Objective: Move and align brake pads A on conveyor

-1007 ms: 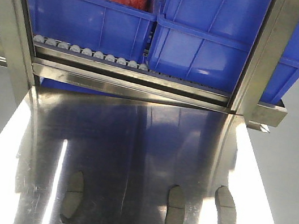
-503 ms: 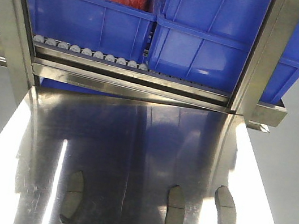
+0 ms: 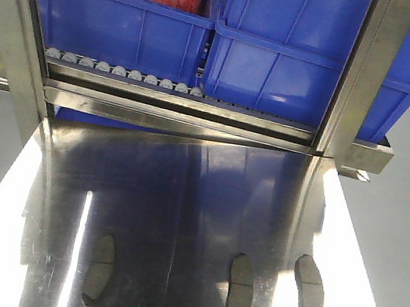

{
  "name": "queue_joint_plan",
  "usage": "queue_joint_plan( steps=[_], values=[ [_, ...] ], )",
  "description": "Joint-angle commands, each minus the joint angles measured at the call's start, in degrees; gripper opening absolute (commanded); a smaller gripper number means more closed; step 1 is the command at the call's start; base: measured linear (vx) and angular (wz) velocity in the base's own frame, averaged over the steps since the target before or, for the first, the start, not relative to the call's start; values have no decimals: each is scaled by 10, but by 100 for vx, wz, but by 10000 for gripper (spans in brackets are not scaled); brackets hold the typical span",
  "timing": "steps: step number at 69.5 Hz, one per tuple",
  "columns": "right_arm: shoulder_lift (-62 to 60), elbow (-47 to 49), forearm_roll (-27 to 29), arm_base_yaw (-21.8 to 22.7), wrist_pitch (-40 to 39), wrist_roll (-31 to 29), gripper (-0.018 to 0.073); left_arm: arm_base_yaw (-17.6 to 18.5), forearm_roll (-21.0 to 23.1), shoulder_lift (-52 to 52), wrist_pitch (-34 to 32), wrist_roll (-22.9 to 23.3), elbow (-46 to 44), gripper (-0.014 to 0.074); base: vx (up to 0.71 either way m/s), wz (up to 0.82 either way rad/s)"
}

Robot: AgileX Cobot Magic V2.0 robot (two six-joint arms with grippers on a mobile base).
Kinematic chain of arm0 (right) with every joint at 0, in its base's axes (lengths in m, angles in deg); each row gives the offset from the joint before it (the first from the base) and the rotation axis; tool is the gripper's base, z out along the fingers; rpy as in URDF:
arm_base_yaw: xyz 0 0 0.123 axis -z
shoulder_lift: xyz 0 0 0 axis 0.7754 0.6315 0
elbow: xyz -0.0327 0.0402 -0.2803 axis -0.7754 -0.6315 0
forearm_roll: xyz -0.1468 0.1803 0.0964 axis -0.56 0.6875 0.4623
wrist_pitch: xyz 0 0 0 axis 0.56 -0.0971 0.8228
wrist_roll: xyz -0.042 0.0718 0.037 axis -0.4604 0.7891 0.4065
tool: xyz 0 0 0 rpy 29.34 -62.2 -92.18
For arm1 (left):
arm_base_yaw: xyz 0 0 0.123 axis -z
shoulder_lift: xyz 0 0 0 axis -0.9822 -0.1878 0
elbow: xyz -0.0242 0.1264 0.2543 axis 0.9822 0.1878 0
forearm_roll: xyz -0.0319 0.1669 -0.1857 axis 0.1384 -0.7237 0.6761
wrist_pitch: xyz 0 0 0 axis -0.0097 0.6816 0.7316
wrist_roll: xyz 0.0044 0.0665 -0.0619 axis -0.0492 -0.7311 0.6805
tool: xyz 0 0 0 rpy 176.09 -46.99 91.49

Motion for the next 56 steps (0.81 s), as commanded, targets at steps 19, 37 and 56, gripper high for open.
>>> queue_joint_plan(
  steps=[19, 37, 56],
  values=[
    [-7, -7, -4, 0, -42, 0, -11, 1, -2, -8, -50, 1, -17, -6, 0, 0],
    [-7, -6, -6, 0, -45, 0, -11, 1, -2, -8, -50, 1, -17, -6, 0, 0],
    [-7, -6, 1, 0, -64, 3, -11, 1, -2, -8, -50, 1, -17, -6, 0, 0]
  ],
)
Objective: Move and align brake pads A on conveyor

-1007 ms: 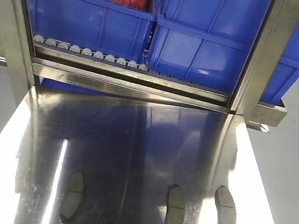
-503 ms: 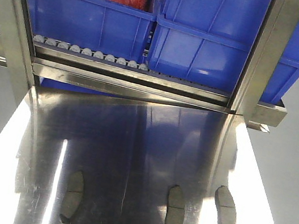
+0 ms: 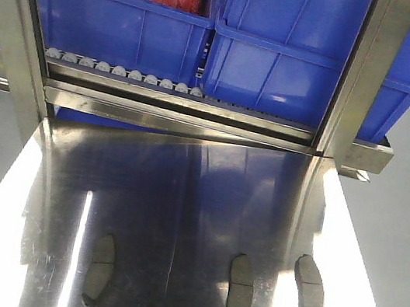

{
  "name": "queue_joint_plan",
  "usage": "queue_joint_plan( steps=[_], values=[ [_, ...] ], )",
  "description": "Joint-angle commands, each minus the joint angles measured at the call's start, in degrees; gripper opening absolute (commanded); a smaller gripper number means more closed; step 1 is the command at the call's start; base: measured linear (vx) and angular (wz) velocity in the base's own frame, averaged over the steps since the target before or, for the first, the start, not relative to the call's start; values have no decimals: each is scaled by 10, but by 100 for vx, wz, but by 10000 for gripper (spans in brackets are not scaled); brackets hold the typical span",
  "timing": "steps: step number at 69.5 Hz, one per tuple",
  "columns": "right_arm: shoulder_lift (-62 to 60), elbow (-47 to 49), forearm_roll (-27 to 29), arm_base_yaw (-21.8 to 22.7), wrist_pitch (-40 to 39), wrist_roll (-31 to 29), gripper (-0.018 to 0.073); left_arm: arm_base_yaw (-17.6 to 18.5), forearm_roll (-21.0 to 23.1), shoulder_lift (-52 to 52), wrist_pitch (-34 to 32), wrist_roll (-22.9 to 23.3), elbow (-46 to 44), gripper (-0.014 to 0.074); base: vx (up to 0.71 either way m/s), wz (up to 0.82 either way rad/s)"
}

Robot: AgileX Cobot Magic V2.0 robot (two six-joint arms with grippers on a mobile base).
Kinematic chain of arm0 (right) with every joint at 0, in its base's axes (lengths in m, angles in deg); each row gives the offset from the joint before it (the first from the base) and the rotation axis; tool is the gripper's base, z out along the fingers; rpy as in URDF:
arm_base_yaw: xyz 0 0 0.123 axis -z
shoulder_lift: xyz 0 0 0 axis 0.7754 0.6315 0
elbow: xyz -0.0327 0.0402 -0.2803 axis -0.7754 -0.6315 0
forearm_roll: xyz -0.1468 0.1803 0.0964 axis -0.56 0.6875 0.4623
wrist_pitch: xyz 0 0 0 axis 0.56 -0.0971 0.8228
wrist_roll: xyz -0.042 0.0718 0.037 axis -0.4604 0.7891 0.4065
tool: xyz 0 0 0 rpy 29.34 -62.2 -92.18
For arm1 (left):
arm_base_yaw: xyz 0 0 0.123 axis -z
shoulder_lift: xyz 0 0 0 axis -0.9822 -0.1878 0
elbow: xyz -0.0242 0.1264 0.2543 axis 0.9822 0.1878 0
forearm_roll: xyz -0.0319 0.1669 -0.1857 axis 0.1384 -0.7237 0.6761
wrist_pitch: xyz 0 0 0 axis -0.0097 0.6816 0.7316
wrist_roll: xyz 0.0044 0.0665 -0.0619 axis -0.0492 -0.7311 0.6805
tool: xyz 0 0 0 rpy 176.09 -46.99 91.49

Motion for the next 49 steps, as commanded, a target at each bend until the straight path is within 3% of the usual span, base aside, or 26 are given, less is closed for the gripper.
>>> queue_joint_plan(
  steps=[1, 9, 16, 35, 49],
  values=[
    [-7, -6, 6, 0, -59, 3, -11, 1, -2, -8, -50, 1, -17, -6, 0, 0],
    [-7, -2, 28, 0, -123, 4, -11, 1, -2, -8, -50, 1, -17, -6, 0, 0],
    [-7, 26, 28, 0, -120, 15, -11, 1, -2, -8, -50, 1, -17, -6, 0, 0],
    [7, 154, 18, 0, 15, 27, -11, 1, -2, -8, -50, 1, -17, -6, 0, 0],
    [112, 266, -8, 0, 88, 33, -8, 1, -2, -8, -50, 1, -17, -6, 0, 0]
  ],
)
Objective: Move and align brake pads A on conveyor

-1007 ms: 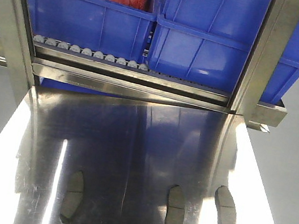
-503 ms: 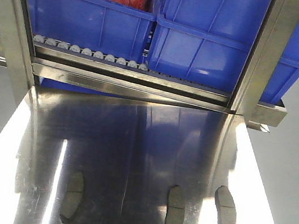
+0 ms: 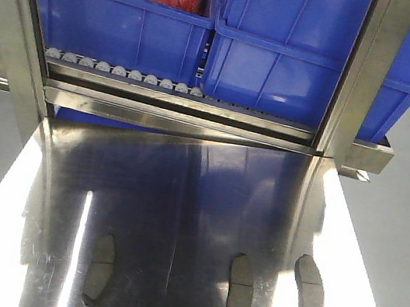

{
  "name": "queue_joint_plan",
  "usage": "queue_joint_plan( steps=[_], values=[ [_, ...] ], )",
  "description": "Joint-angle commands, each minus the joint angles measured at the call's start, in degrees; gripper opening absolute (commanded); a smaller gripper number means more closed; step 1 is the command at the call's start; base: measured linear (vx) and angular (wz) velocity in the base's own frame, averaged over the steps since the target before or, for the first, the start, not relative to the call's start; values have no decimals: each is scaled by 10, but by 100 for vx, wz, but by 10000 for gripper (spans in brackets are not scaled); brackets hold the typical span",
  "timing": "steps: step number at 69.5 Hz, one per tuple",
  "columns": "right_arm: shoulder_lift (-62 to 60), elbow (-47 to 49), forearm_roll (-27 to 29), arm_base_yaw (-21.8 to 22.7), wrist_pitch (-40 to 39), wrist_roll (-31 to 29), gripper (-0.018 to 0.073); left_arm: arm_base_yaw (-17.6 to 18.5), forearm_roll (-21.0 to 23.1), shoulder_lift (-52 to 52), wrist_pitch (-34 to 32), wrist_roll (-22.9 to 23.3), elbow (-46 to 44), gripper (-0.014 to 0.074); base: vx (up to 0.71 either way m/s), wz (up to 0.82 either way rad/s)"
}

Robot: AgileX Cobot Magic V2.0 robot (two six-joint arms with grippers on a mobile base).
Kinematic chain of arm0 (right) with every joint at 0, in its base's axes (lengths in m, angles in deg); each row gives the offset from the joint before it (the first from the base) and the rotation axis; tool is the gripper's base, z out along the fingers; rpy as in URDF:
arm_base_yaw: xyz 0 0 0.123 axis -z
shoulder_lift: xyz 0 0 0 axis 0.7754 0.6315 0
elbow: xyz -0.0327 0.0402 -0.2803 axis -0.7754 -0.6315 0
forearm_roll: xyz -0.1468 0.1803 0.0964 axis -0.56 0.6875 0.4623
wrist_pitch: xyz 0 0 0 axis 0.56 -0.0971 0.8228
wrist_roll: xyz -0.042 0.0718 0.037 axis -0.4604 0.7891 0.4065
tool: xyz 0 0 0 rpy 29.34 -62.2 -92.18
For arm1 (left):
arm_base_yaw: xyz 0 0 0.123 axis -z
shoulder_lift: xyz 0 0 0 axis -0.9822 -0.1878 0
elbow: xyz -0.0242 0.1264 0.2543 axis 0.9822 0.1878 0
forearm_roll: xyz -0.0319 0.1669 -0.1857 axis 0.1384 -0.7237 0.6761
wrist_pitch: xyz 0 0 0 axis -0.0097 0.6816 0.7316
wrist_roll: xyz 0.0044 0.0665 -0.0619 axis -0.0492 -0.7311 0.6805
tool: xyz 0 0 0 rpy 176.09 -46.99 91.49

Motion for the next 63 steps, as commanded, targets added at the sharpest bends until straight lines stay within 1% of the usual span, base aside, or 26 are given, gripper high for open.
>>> queue_joint_plan(
  steps=[1, 11, 16, 20, 25, 35, 40, 43, 47, 50, 56, 63],
  values=[
    [61, 63, -8, 0, -8, 5, -8, 1, -2, -8, -50, 1, -17, -6, 0, 0],
    [152, 136, -8, 0, 25, 5, 26, 1, -2, -8, -50, 1, -17, -6, 0, 0],
    [200, 167, -7, -2, 57, 4, 77, 1, -2, -8, -50, 1, -17, -6, 0, 0],
    [235, 184, -2, -4, 82, 4, 134, 1, -2, -8, -50, 1, -17, -6, 0, 0],
    [275, 211, -1, -15, 110, 4, 244, 1, -2, -8, -50, 1, -17, -6, 0, 0],
    [341, 249, 8, -30, 145, 3, 526, 1, -2, -8, -50, 1, -17, -6, 0, 0],
    [372, 266, 20, -31, 168, 3, 636, 1, -2, -8, -50, 1, -17, -6, 0, 0],
    [395, 276, 21, -31, 181, 3, 678, 1, -2, -8, -50, 1, -17, -6, 0, 0],
    [421, 286, 21, -31, 188, 2, 717, 1, -2, -8, -50, 1, -17, -6, 0, 0],
    [442, 293, 21, -31, 186, 2, 727, 1, -2, -8, -50, 1, -17, -6, 0, 0],
    [479, 301, 33, -31, 188, 3, 720, 1, -2, -8, -50, 1, -17, -6, 0, 0],
    [522, 311, 42, -31, 208, -1, 705, 1, -2, -8, -50, 1, -17, -6, 0, 0]
  ],
)
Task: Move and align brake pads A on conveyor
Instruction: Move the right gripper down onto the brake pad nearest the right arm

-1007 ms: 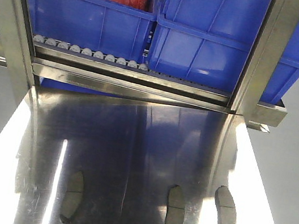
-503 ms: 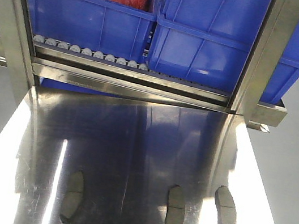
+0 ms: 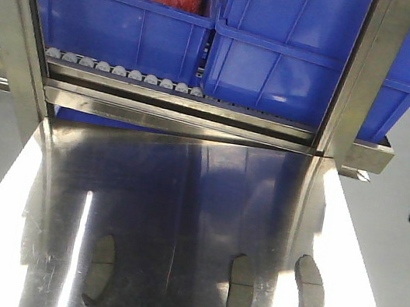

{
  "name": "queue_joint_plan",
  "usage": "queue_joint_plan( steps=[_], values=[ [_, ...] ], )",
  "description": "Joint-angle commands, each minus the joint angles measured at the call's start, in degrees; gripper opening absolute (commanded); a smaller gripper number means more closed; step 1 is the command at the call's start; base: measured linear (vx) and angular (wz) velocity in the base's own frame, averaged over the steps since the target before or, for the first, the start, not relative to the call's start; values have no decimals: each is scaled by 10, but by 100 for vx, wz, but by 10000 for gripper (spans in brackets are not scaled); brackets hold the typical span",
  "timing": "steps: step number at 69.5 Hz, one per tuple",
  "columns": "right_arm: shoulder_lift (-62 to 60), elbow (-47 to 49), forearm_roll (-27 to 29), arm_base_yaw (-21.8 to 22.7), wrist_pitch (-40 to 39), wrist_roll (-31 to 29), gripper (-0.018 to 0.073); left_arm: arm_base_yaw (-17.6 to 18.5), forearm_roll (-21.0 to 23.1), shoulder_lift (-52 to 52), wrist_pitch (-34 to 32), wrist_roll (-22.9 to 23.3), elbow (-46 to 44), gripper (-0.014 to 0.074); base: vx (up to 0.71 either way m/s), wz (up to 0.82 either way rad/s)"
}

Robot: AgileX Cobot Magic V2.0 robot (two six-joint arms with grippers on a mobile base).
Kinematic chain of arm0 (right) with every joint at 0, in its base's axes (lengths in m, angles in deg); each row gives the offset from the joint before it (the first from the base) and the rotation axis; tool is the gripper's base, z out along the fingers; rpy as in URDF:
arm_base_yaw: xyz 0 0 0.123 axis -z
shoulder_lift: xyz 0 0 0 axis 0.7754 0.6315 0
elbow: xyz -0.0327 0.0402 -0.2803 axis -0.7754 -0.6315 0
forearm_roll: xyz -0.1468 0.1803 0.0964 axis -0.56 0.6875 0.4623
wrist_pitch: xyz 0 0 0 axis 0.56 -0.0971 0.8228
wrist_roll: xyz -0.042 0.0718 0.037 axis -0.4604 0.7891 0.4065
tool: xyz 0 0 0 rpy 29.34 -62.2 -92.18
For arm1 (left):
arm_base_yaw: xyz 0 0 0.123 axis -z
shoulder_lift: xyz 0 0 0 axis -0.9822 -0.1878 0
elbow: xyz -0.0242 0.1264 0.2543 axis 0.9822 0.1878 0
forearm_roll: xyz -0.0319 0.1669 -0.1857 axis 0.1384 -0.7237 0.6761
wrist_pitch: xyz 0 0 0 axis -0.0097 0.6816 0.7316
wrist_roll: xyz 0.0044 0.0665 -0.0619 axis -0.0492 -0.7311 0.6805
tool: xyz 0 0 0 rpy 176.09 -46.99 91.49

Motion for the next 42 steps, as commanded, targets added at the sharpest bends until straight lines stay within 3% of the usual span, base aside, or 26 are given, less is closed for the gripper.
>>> queue_joint_plan(
  steps=[1, 20, 42],
  values=[
    [32, 27, 9, -1, -14, -5, 703, 1, -2, -8, -50, 1, -17, -6, 0, 0],
    [135, 57, 24, -5, 36, -7, 646, 1, -1, -8, -49, 1, -17, -6, 0, 0],
    [274, 123, 12, -59, 113, 7, 617, 1, -1, -8, -49, 1, -17, -6, 0, 0]
  ],
)
